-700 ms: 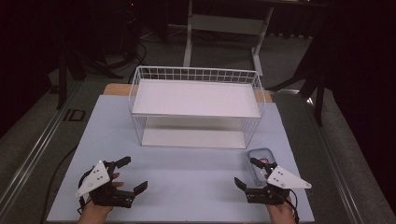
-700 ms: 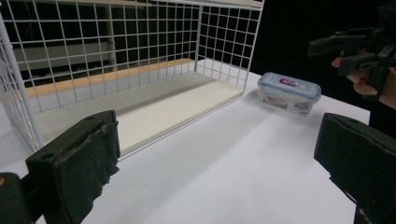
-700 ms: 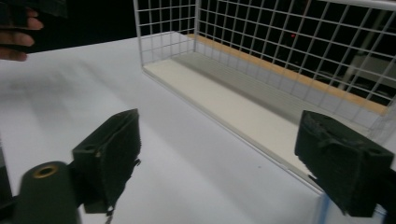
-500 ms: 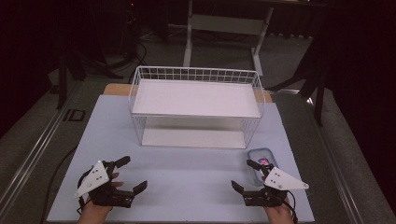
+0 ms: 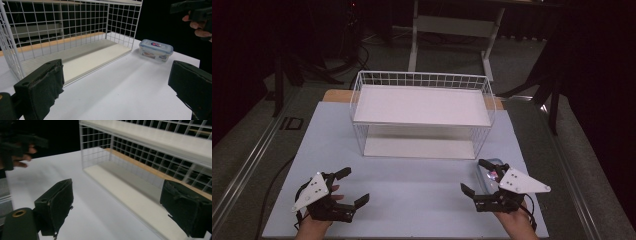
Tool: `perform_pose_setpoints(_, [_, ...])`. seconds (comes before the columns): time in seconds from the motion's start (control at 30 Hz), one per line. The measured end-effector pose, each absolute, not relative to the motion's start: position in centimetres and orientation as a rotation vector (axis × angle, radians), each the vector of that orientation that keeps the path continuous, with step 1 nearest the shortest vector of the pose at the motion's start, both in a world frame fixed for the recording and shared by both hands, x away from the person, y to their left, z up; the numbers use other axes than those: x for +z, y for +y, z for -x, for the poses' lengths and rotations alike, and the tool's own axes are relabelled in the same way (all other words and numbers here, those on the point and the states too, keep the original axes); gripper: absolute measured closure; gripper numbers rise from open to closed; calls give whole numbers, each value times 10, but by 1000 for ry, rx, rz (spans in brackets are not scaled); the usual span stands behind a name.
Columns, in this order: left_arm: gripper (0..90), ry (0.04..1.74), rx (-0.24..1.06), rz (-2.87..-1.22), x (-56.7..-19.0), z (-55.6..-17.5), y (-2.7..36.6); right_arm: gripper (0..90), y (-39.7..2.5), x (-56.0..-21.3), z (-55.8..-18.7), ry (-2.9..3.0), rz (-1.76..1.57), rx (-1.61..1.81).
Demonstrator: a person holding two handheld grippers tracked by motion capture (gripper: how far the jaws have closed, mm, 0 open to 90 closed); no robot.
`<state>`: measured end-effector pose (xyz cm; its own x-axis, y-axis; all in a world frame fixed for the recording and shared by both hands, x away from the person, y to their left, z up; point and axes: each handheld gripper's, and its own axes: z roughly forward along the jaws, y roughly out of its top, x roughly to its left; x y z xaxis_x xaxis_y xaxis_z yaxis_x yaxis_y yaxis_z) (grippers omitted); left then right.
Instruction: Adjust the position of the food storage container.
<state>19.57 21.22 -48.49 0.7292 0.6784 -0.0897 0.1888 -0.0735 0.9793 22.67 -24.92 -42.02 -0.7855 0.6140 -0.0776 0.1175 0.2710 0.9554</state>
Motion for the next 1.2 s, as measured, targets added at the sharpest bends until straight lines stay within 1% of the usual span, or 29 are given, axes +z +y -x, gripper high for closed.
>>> perform_pose_setpoints(0.1, [12, 711, 462, -1630, -485, -196, 211, 118, -258, -415, -235, 2102, -686, 1562])
perform_pose_setpoints(0.17, [12, 711, 459, -1631, -486, -195, 211, 148, -265, -413, -240, 2091, -699, 1540])
perform_pose_setpoints(0.23, [11, 712, 458, -1632, -486, -196, 211, 231, -272, -413, -246, 2100, -713, 1489])
perform_pose_setpoints(0.27, [11, 712, 458, -1632, -486, -196, 211, 237, -275, -414, -248, 2100, -729, 1455])
perform_pose_setpoints(0.33, [12, 719, 451, -1627, -487, -197, 211, 343, -283, -418, -253, 2098, -772, 1423])
perform_pose_setpoints(0.37, [12, 724, 448, -1625, -488, -197, 211, 362, -287, -420, -255, 2097, -798, 1422])
perform_pose_setpoints(0.4, [12, 726, 446, -1626, -488, -198, 211, 417, -292, -423, -257, 2094, -820, 1416])
perform_pose_setpoints(0.43, [12, 726, 446, -1626, -488, -198, 211, 417, -292, -423, -257, 2094, -820, 1416])
perform_pose_setpoints(0.5, [12, 728, 445, -1621, -488, -198, 211, 558, -306, -432, -261, 2090, -861, 1390])
perform_pose_setpoints(0.53, [12, 727, 444, -1620, -488, -198, 211, 558, -306, -432, -261, 2090, -861, 1390])
perform_pose_setpoints(0.57, [12, 725, 443, -1619, -488, -198, 210, 588, -310, -435, -263, 2094, -867, 1377])
perform_pose_setpoints(0.6, [12, 724, 444, -1623, -488, -198, 210, 713, -319, -442, -266, 2096, -890, 1337])
perform_pose_setpoints(0.63, [12, 721, 443, -1624, -488, -198, 209, 713, -319, -442, -266, 2096, -890, 1337])
perform_pose_setpoints(0.67, [12, 718, 443, -1626, -488, -198, 208, 798, -326, -448, -268, 2105, -906, 1279])
perform_pose_setpoints(0.7, [12, 718, 443, -1626, -488, -198, 208, 838, -330, -450, -268, 2111, -913, 1264])
perform_pose_setpoints(0.73, [12, 716, 443, -1627, -488, -197, 207, 838, -330, -450, -268, 2111, -913, 1264])
perform_pose_setpoints(0.77, [12, 713, 443, -1630, -488, -197, 206, 893, -337, -454, -269, 2110, -928, 1230])
perform_pose_setpoints(1.03, [12, 705, 443, -1635, -488, -197, 203, 900, -364, -471, -271, 2095, -1028, 1127])
perform_pose_setpoints(1.07, [12, 705, 445, -1635, -488, -197, 203, 900, -373, -475, -270, 2078, -1085, 1098])
perform_pose_setpoints(1.2, [12, 709, 440, -1630, -488, -197, 203, 900, -385, -487, -267, 2076, -1151, 1039])
